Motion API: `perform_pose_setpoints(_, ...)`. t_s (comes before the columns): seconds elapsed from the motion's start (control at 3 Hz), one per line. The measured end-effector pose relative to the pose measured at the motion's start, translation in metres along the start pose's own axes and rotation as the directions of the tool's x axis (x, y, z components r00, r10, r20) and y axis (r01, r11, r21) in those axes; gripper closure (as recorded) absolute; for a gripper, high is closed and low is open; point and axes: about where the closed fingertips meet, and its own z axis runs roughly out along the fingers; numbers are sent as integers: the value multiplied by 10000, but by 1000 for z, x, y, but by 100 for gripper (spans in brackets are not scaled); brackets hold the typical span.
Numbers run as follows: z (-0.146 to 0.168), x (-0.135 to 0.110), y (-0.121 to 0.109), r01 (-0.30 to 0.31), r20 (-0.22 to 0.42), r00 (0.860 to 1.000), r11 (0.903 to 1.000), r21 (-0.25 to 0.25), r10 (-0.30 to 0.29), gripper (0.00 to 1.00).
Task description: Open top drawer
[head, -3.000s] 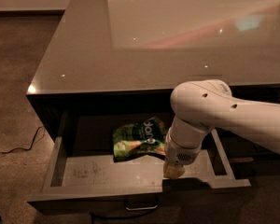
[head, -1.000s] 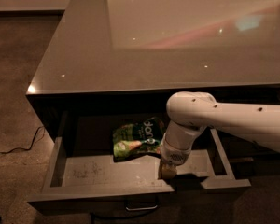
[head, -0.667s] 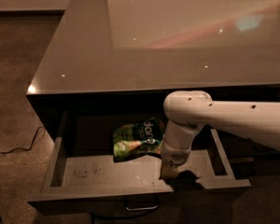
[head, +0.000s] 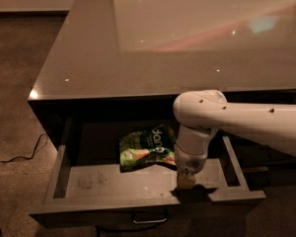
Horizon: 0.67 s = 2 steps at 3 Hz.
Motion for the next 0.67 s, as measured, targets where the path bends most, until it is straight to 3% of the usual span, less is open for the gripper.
perform_pose_setpoints(0.33,-11,11,9,-150,-396,9991,9998,115,154,100)
perform_pose_setpoints(0.67,-5,15,21,343,-649,9972,9982,-490,-375,100)
